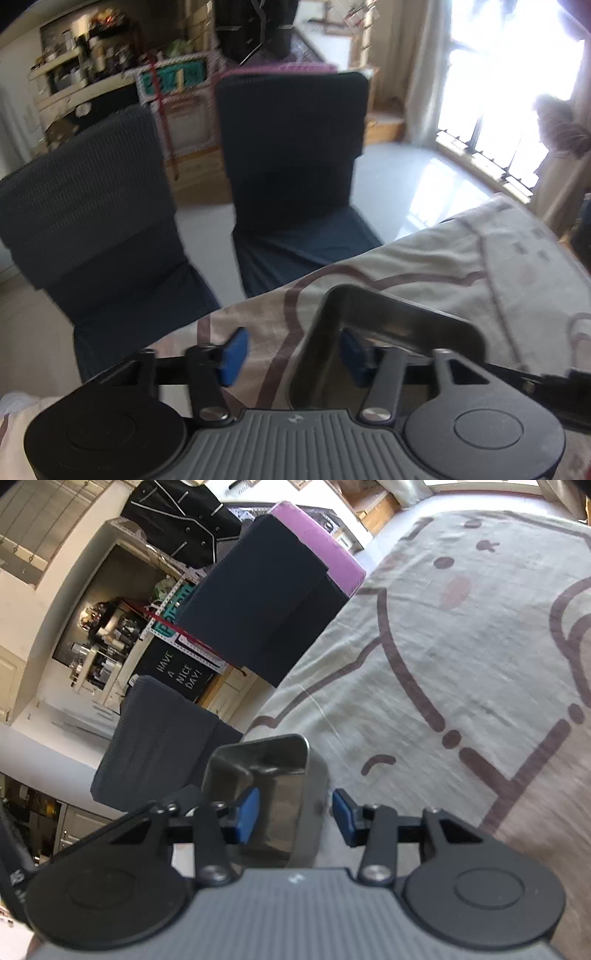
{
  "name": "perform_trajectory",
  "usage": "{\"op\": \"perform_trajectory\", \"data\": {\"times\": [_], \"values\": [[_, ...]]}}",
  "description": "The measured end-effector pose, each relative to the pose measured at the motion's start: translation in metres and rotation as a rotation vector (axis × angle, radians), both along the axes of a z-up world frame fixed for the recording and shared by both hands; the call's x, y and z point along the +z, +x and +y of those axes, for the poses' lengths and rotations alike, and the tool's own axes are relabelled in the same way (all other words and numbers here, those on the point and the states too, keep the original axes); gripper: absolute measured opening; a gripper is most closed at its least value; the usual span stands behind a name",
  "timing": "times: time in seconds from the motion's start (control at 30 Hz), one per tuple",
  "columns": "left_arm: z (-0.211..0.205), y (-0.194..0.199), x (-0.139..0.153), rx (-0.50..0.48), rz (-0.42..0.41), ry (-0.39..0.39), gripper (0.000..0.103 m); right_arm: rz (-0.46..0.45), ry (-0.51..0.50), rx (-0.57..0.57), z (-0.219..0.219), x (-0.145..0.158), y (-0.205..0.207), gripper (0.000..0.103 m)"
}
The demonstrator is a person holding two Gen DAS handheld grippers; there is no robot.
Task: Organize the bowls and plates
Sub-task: 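Close both tools on opposite rims of the dark metal tray, then lift the tray with both tools and carry it toward the stacked plates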
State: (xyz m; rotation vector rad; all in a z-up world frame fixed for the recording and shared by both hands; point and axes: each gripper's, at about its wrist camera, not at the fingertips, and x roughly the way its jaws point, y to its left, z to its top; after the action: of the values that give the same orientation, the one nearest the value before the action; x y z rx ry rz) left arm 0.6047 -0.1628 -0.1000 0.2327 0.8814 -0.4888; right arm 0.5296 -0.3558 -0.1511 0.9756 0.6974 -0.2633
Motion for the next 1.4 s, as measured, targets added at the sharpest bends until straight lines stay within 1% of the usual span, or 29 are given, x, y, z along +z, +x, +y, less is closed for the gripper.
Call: {"op": "perform_trajectory", "data": {"times": [0.03,0.13,0.17,0.2,0.23,0.27,0.3,0.37,0.4,0.43,0.5,0.53,0.57,0.7,0.77,0.83,0.97,1.13,1.23,1.33,1.4], "values": [[-0.002,0.003,-0.004,0.014,0.01,0.004,0.044,0.0,0.002,0.002,0.001,-0.001,0.0,0.05],[-0.005,0.007,-0.013,0.025,0.032,-0.003,0.042,0.001,0.001,0.016,0.002,-0.003,0.002,0.038],[-0.005,0.009,-0.015,0.028,0.038,0.002,0.035,0.001,-0.002,0.027,0.003,-0.003,0.002,0.037],[-0.006,0.009,-0.016,0.031,0.041,0.005,0.03,0.007,-0.007,0.034,0.004,-0.003,0.002,0.037],[-0.005,0.01,-0.017,0.032,0.05,-0.012,0.023,0.012,-0.009,0.045,0.005,-0.003,0.004,0.037],[-0.004,0.01,-0.017,0.035,0.062,-0.036,0.019,0.013,-0.01,0.054,0.006,-0.002,0.004,0.037],[-0.002,0.009,-0.016,0.039,0.066,-0.045,0.019,0.017,-0.011,0.061,0.007,-0.002,0.005,0.037],[-0.002,0.006,-0.015,0.034,0.068,-0.033,0.015,0.016,-0.011,0.07,0.009,-0.002,0.005,0.036],[-0.001,0.004,-0.013,0.029,0.067,-0.028,0.014,0.026,-0.022,0.07,0.01,-0.002,0.005,0.032],[0.001,0.0,-0.011,0.025,0.064,-0.026,0.011,0.04,-0.04,0.072,0.01,-0.001,0.007,0.025],[0.005,-0.005,-0.008,0.021,0.064,-0.031,0.007,0.046,-0.068,0.078,0.01,0.001,0.008,0.018],[0.008,-0.008,-0.007,0.024,0.066,-0.04,0.006,0.05,-0.087,0.078,0.01,0.002,0.008,0.012],[0.012,-0.011,-0.004,0.031,0.069,-0.052,0.005,0.051,-0.099,0.082,0.01,0.002,0.01,0.011],[0.025,-0.03,0.008,0.042,0.059,-0.098,0.003,0.056,-0.102,0.11,0.011,0.005,0.004,0.008],[0.03,-0.044,0.017,0.053,0.044,-0.105,0.003,0.053,-0.12,0.132,0.015,0.01,-0.002,0.007],[0.038,-0.059,0.027,0.074,0.025,-0.114,0.003,0.045,-0.124,0.155,0.018,0.018,-0.01,0.006],[0.058,-0.089,0.045,0.113,0.021,-0.153,0.003,0.028,-0.13,0.208,0.028,0.038,-0.027,0.006],[0.091,-0.134,0.07,0.168,0.036,-0.238,0.005,-0.018,-0.168,0.287,0.043,0.067,-0.06,0.006],[0.1,-0.165,0.084,0.176,0.016,-0.235,0.005,-0.036,-0.187,0.336,0.054,0.084,-0.082,0.007],[0.111,-0.197,0.097,0.193,0.028,-0.265,0.006,-0.053,-0.214,0.377,0.061,0.1,-0.106,0.007],[0.115,-0.216,0.104,0.195,0.021,-0.27,0.006,-0.066,-0.219,0.394,0.064,0.109,-0.123,0.007]]}}
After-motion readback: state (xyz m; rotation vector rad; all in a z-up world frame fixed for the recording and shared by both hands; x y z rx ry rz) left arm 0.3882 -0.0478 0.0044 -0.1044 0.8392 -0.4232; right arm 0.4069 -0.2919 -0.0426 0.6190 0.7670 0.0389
